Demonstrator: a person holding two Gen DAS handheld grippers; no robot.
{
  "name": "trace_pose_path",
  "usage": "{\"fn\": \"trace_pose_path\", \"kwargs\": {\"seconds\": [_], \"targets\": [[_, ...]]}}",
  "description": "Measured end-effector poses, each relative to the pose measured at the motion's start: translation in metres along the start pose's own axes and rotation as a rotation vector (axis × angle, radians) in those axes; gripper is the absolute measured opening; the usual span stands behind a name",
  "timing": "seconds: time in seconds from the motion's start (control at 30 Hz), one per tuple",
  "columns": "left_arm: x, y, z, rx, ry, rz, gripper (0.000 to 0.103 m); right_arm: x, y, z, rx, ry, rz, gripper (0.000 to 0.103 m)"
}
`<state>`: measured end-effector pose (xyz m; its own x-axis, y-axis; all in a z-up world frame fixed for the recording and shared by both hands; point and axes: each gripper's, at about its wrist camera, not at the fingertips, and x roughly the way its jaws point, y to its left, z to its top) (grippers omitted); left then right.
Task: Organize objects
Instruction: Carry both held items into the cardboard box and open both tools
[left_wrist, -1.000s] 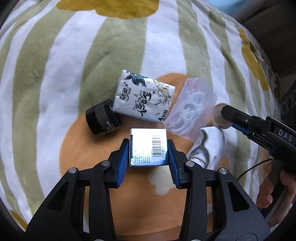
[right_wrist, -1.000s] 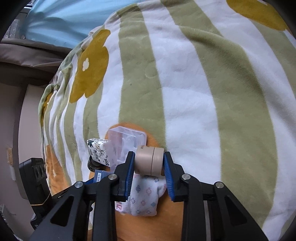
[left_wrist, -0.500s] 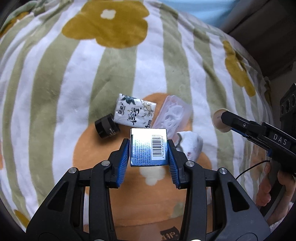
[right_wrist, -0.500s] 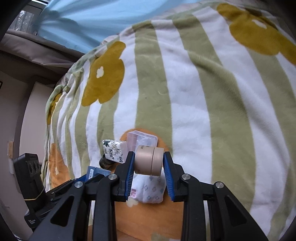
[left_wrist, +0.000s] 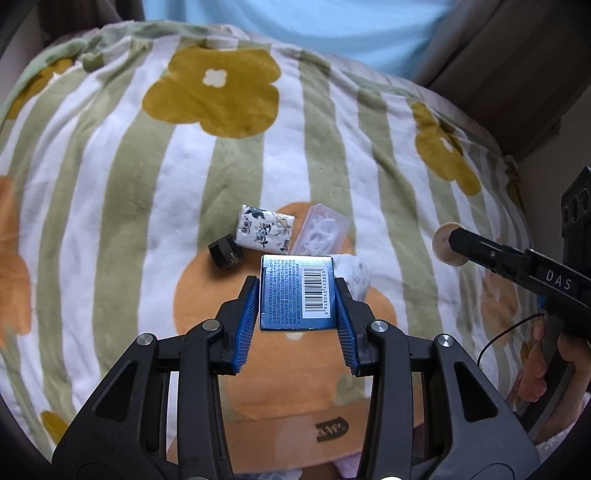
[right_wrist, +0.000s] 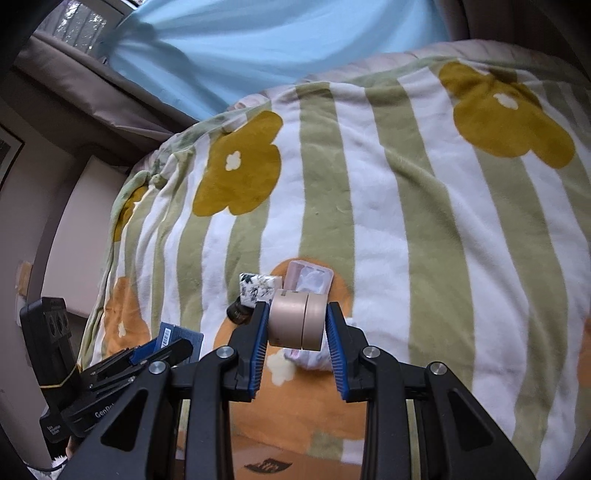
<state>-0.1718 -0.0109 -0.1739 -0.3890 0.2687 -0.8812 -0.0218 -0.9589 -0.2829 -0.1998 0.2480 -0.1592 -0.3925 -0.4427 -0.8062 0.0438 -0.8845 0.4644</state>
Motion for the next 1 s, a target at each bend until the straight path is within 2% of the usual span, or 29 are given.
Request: {"fn": "trace_pose_path", "kwargs": {"seconds": [0.4, 1.0], "targets": [[-0.065, -0.005, -0.05, 0.056, -0.043, 0.015, 0.036, -0.045, 0.021, -0.052, -0.048, -0.008, -0.032, 0.028], [-0.096, -0.015, -0.151, 0.15, 0.032, 0.021, 0.036, -0.086, 0.037, -0.143, -0.12, 0.056, -0.116, 0.028]]}}
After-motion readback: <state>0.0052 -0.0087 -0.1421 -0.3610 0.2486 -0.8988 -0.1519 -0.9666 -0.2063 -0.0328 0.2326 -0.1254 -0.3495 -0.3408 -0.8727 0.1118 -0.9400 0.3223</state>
